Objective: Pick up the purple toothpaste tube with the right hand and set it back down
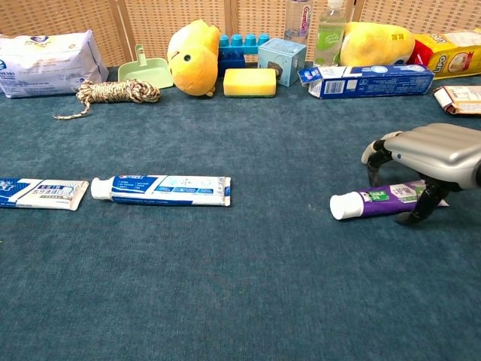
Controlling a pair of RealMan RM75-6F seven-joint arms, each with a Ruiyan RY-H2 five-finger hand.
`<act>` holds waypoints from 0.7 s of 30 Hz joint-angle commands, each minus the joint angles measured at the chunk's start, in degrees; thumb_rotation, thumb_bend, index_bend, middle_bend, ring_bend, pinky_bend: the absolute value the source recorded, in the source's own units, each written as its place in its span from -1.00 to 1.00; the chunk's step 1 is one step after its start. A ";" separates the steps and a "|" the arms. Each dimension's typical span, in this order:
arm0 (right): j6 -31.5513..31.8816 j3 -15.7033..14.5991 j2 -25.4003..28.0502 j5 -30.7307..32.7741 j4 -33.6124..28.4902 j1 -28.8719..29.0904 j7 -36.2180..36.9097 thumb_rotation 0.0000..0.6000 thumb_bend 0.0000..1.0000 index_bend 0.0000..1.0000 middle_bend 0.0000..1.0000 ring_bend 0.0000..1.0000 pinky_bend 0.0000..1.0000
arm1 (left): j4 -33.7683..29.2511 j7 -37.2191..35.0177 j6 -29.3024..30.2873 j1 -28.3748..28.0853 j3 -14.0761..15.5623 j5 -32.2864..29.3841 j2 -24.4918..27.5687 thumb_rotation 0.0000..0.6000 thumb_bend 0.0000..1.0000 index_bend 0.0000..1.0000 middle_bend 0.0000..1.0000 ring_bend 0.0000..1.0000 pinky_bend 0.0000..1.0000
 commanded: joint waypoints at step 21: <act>2.81 1.22 1.29 -1.38 -0.52 1.24 8.61 1.00 -0.41 0.72 0.33 0.13 0.29 | 0.77 -1.26 1.46 0.23 0.14 1.44 0.36 1.00 -0.52 -0.60 -0.79 -0.83 -0.80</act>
